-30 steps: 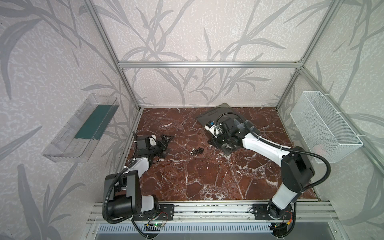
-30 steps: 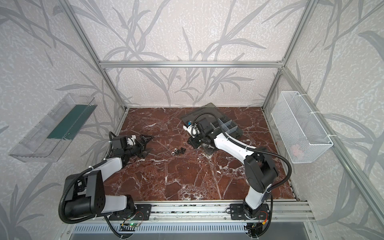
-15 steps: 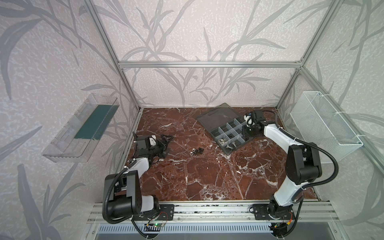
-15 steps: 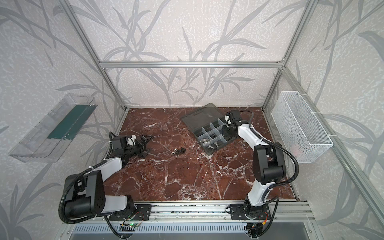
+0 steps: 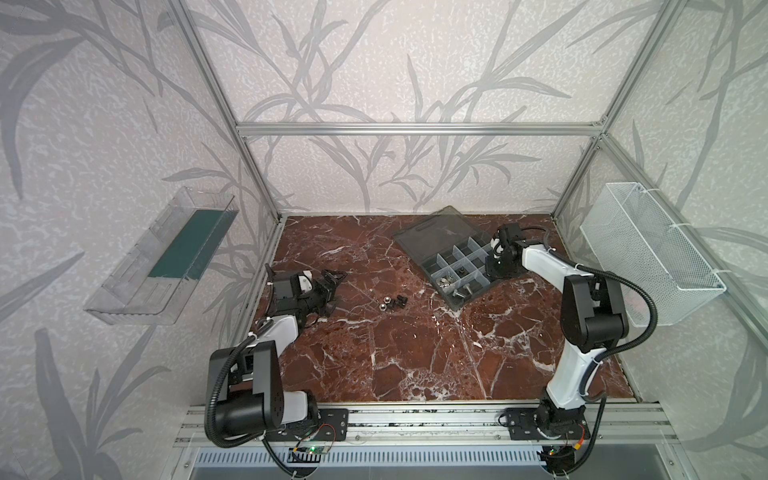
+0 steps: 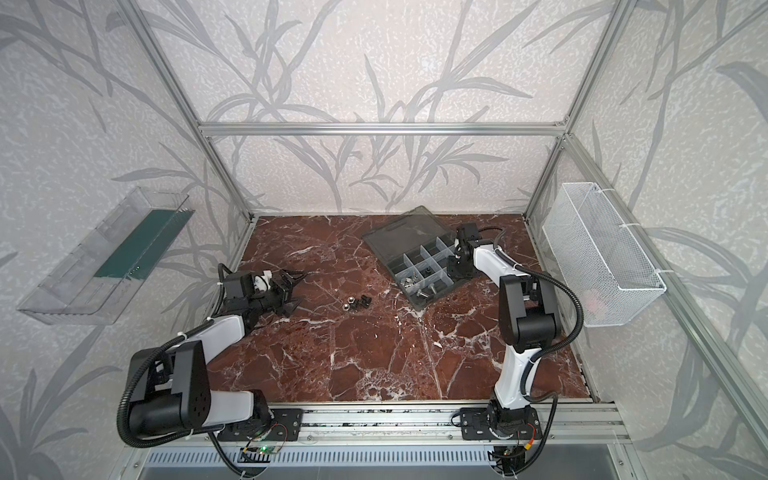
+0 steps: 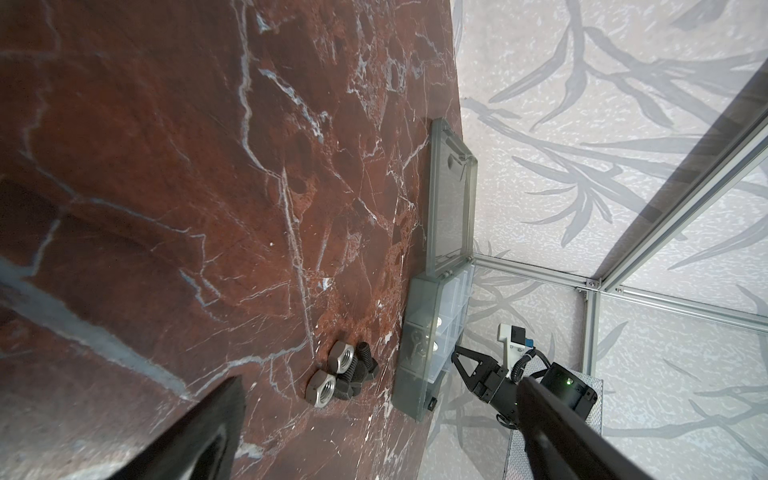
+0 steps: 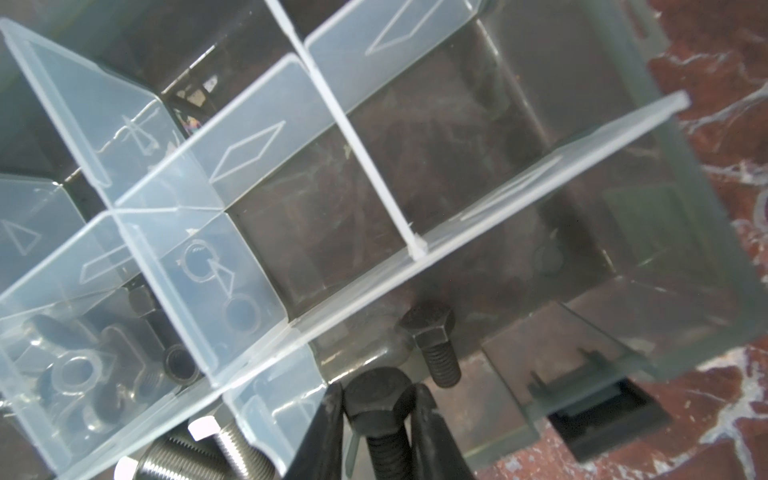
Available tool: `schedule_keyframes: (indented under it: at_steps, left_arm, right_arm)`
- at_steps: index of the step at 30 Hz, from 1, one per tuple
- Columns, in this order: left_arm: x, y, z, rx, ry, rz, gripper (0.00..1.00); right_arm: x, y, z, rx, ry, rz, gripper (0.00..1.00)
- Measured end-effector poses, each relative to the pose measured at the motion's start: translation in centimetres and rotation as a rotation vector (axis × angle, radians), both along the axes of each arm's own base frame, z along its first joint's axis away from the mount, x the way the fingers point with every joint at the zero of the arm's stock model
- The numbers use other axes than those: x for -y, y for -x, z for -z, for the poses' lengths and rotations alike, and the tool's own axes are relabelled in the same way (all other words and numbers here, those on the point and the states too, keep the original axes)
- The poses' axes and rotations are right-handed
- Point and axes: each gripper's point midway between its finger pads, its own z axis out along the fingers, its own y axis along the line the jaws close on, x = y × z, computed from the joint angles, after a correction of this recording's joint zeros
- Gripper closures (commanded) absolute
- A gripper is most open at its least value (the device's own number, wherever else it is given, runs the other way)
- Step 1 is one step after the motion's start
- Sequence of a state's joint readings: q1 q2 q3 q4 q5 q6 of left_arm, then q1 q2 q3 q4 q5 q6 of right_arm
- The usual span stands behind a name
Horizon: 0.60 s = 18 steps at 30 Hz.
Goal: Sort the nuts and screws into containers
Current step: 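Drop the bolt into the bolt compartment and open the right gripper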
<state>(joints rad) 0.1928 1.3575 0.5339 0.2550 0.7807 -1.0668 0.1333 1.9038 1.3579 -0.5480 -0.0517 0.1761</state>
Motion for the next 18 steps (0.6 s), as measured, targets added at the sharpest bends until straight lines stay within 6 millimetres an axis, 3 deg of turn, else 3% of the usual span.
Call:
schedule_keyframes:
  at_steps: [2,10,14,18]
  left_arm:
    - [0.0,0.0,0.0,0.000,0.000,0.000,0.00]
    - [0.0,0.0,0.0,0.000,0.000,0.000,0.00]
    - [0.0,0.0,0.0,0.000,0.000,0.000,0.00]
    - [0.0,0.0,0.0,0.000,0.000,0.000,0.01]
  right_arm:
    - [0.0,-0.1,0.0,0.001,0.002,0.001,0.69]
    - [-0.1,-0.2,-1.4,0.029,0.001,-0.016,0.40]
    - [-0.5,-0.2,-5.0,0.120,-0.019,-0.051,0.39]
    - [-3.1,0.9,-10.3,0.283,-0.106,-0.185,0.38]
